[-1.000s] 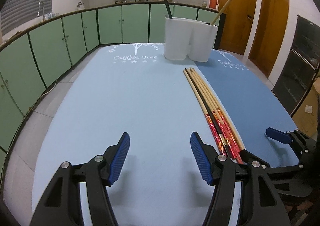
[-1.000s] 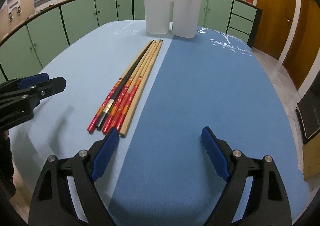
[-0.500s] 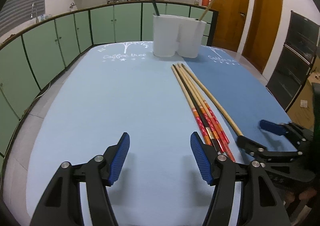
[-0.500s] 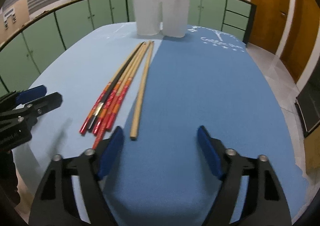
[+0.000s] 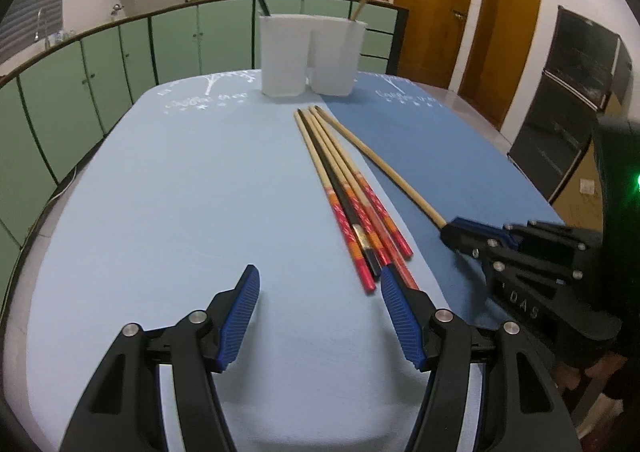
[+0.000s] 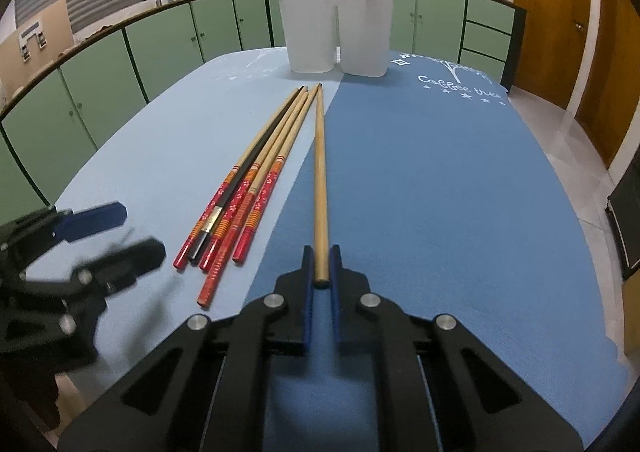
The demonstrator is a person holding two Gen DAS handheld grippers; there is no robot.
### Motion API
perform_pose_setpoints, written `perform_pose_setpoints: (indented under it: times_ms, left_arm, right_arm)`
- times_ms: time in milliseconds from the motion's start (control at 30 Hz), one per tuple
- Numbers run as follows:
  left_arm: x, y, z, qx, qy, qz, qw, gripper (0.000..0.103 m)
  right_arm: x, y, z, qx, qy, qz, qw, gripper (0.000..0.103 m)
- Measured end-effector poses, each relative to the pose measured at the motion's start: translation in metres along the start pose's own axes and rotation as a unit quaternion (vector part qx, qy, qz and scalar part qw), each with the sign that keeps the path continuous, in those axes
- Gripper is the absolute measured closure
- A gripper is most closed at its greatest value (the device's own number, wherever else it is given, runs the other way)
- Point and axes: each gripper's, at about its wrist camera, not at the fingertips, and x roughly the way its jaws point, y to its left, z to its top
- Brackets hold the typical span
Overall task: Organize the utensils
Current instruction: 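Grasp a plain wooden chopstick with the right tool while the left grasps a red chopstick, then lift both held chopsticks and carry them toward the white holder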
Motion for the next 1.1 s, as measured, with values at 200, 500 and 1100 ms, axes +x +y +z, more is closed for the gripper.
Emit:
perform_pose_setpoints:
  times_ms: [200,500,1100]
  left_arm:
    - [0.012,-0.003,-0.003,0.009,0.012,0.025,0.9996,0.041]
    - [0.007,0.017,-0.001,-0.021,0.002,0.053,0.9983,0.044]
    - [-0.004,0.010,0.017,-0.015,-0.031,0.043,0.9985,0.097]
  right_arm:
    - [0.000,0.000,-0.001,0.003,0.000,0.002,1.000,0.097]
    - [-0.001,-0.002,-0.003,0.007,-0.003,0.006,1.000,0.094]
    - [-0.018,-0.011,0.006,0.013,-0.022,0.025,0.999,0.097]
